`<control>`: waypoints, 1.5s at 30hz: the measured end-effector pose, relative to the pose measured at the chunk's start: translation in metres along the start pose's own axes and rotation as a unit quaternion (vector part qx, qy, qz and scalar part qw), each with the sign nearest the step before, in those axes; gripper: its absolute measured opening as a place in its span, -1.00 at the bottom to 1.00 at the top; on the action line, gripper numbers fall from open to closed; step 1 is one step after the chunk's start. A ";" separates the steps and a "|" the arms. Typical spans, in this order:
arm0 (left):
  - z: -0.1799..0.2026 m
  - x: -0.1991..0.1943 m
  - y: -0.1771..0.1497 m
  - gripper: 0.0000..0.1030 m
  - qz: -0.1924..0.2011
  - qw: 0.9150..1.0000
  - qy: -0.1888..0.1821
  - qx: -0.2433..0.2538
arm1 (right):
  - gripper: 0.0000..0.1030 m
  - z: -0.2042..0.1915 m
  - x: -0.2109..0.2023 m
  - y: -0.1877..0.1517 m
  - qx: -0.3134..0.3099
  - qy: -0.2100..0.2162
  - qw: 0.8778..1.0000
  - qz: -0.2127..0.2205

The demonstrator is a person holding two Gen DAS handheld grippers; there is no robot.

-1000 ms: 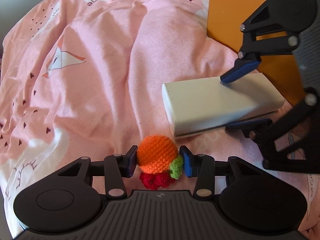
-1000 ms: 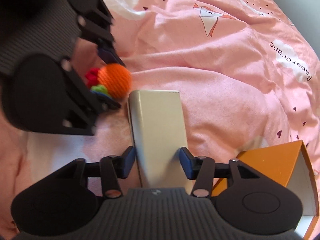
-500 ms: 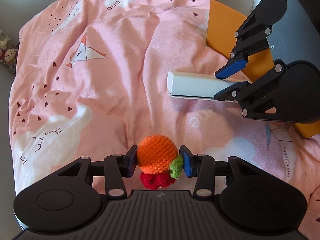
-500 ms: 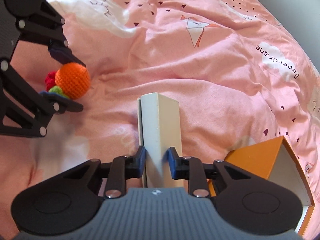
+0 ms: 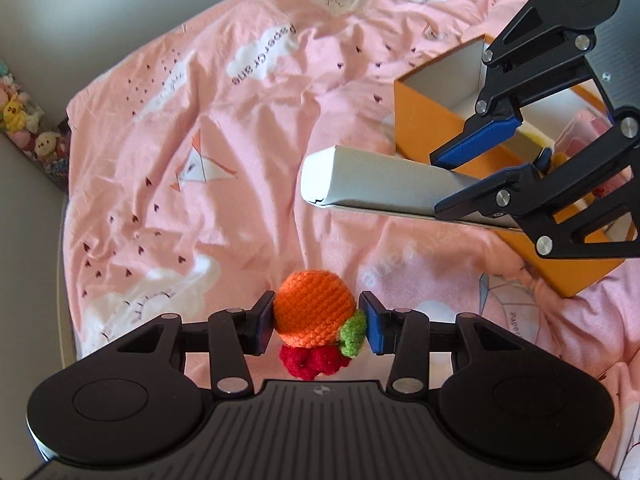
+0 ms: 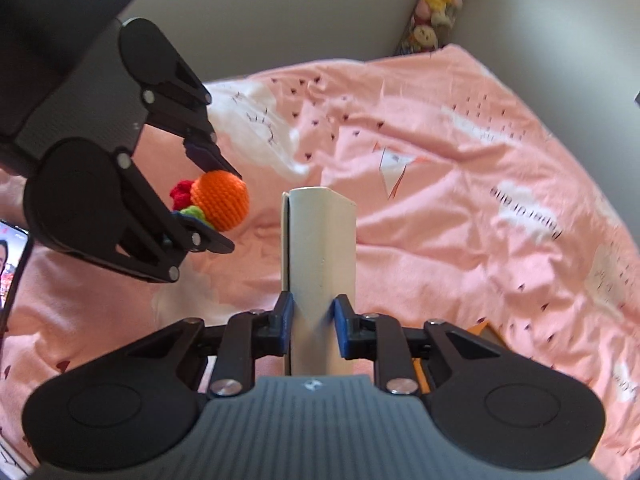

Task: Organize objects
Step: 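Lift the white box with the right tool while the left tool grasps the crocheted fruit, then carry the white box and crocheted fruit over the orange box and lower them inside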

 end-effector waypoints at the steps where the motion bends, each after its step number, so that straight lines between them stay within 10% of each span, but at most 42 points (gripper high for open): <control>1: 0.001 -0.005 0.004 -0.01 0.005 1.000 0.001 0.002 | -0.56 0.002 -0.008 0.001 -0.006 -0.005 1.000 0.005; 15: 0.059 -0.019 0.083 -0.01 0.057 0.996 -0.014 0.070 | -0.56 0.073 -0.049 -0.059 -0.082 -0.093 0.992 -0.034; 35: 0.090 0.058 0.163 -0.01 0.046 0.993 -0.064 0.093 | -0.59 0.127 0.064 -0.147 -0.240 -0.090 0.962 -0.092; 37: 0.091 0.065 0.167 -0.01 0.043 0.992 -0.067 0.094 | -1.00 0.128 0.074 -0.151 -0.249 -0.078 0.961 -0.088; 45: 0.096 0.081 0.176 -0.01 0.032 0.992 -0.078 0.098 | -1.00 0.139 0.090 -0.144 -0.230 -0.071 0.968 -0.072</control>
Point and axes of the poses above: each gripper's, at about its wrist camera, not at the fingertips, and x roughly the way its jaws point, z to its right, y to its top, the point moved 5 cm from there along x, roughly the way its jaws point, and after that the axes turned 1 degree about -y, right-handed, at the moved point
